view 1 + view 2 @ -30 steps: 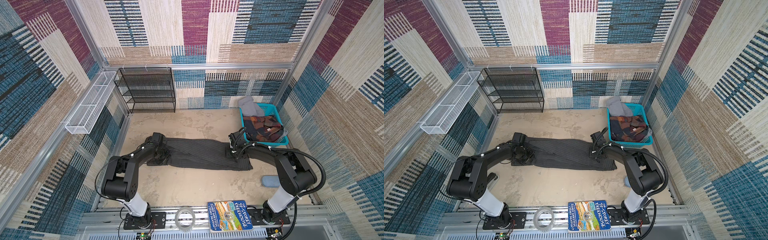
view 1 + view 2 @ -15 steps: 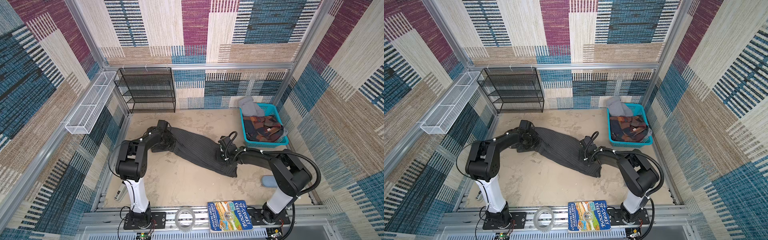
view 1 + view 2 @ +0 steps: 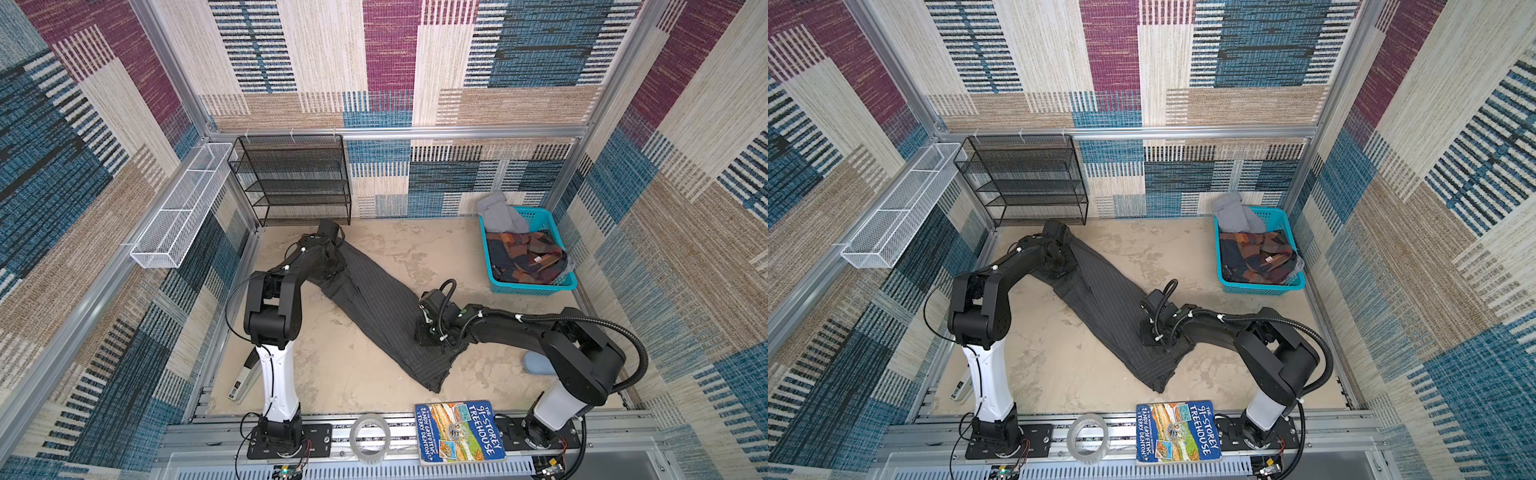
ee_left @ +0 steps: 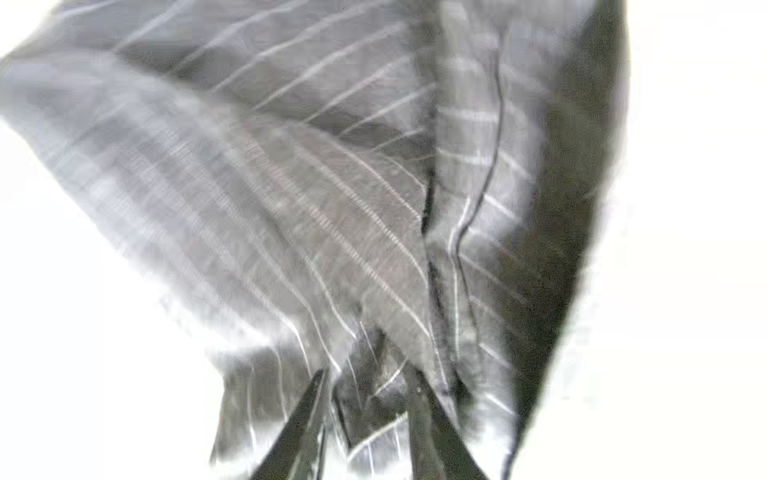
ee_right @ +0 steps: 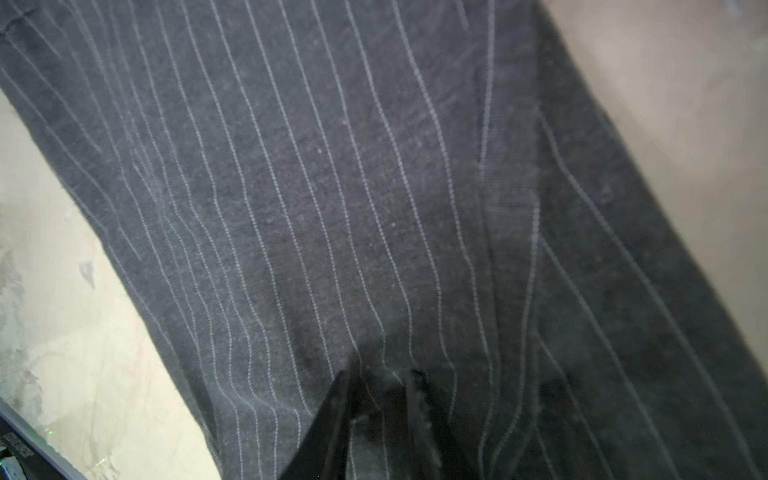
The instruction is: Fold and stack the long sleeve shirts
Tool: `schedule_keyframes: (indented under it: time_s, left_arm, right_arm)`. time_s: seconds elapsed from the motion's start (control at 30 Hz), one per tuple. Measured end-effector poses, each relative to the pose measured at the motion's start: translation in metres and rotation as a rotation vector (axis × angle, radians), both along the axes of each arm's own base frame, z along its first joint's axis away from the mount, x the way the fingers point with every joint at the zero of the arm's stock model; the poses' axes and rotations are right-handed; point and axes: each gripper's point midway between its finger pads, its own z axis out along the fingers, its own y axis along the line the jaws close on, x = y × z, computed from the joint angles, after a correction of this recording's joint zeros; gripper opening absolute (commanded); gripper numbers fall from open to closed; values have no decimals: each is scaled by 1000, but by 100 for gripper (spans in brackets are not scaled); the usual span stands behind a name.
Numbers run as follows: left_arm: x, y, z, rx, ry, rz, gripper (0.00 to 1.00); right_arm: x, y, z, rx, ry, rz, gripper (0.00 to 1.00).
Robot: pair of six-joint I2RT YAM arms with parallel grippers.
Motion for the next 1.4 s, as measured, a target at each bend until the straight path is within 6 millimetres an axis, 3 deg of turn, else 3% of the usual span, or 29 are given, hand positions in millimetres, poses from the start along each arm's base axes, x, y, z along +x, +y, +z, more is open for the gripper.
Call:
schedule_keyframes:
  time_s: [0.23,0.37,0.67,0.8,0.93,1.1,1.2,1.4]
  left_arm:
    - [-30,20,36,83,-15,6,37]
    - [-42,29,33,102,5,23,33]
    - [-8,27,-7,108,55,42,16]
    - [9,16,-23,94,62,24,14]
    - [22,-10,-27,69,48,-21,13]
    - [29,-23,-14,52,15,-42,14]
    - [27,-20,6,51,-18,-38,22]
    - [2,-12,50,71,-70,-30,34]
  right_arm:
    - [11,-2,29,-32,-61,14,29]
    - [19,-2,35,-60,-98,37,28]
    - [11,-15,0,-150,-54,69,27]
    - [14,-13,-7,-137,-67,65,27]
    - [23,-4,-8,-78,-98,36,27]
    - [27,0,-7,-46,-104,18,27]
    - [27,0,-6,-42,-105,16,27]
    - [27,-3,-5,-26,-101,11,27]
